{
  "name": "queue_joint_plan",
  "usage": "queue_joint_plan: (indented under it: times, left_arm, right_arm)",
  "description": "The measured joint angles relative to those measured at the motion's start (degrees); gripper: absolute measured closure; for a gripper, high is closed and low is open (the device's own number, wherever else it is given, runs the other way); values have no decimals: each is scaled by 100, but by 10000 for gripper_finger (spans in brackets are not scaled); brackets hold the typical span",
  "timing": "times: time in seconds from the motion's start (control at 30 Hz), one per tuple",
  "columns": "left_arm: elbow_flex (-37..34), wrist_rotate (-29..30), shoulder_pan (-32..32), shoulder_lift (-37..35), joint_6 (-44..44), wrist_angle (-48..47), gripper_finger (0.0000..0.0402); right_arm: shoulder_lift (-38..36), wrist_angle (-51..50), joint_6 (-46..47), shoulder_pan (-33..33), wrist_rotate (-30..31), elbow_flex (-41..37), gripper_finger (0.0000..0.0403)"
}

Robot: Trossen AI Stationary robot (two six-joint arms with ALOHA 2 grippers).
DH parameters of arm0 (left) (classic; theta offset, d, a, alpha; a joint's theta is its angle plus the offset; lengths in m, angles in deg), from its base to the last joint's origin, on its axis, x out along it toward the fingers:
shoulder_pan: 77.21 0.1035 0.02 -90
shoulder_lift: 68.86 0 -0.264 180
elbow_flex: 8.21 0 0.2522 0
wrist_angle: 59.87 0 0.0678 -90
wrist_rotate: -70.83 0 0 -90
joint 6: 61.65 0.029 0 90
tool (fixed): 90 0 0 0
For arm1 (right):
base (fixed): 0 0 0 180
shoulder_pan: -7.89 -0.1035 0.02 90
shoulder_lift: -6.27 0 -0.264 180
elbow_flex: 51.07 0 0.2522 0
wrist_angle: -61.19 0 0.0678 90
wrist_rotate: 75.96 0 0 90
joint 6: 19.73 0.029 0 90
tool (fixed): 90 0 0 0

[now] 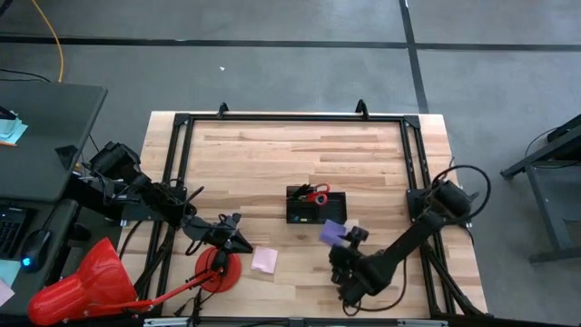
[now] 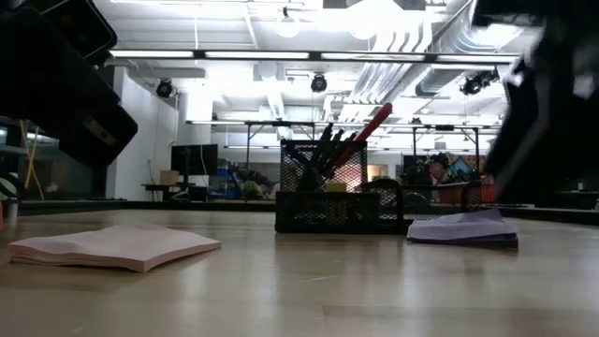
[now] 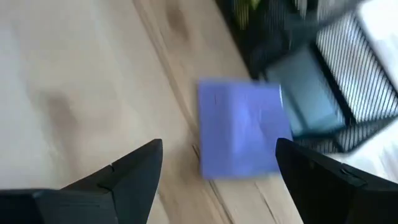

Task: Pick and place office supplies into organizer
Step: Put the violet sticky note into the black desk organizer

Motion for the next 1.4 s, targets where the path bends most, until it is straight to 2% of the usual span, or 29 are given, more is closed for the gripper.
queue_joint_plan:
  times: [0.17, 0.5, 0.7, 0.87, 1.13, 1.4]
  left_arm:
    - [0, -1, 0, 0, 12, 4, 373]
    - [0, 19, 0, 2, 19, -11, 373]
    - [0, 23, 0, 4, 25, -22, 373]
    - [0, 23, 0, 4, 25, -37, 373]
    - [0, 30, 0, 4, 7, -35, 373]
    - [0, 41, 0, 4, -12, -35, 373]
  right_arm:
    - [349, -168, -242, 146, -638, -33, 96]
    - [613, -556, -730, 222, -333, -3, 96]
    - [617, -601, -1023, 345, -517, -12, 110]
    - [622, -438, -1074, 406, -707, -20, 182]
    - [656, -349, -883, 412, -645, -40, 379]
    - [661, -348, -522, 378, -477, -37, 396]
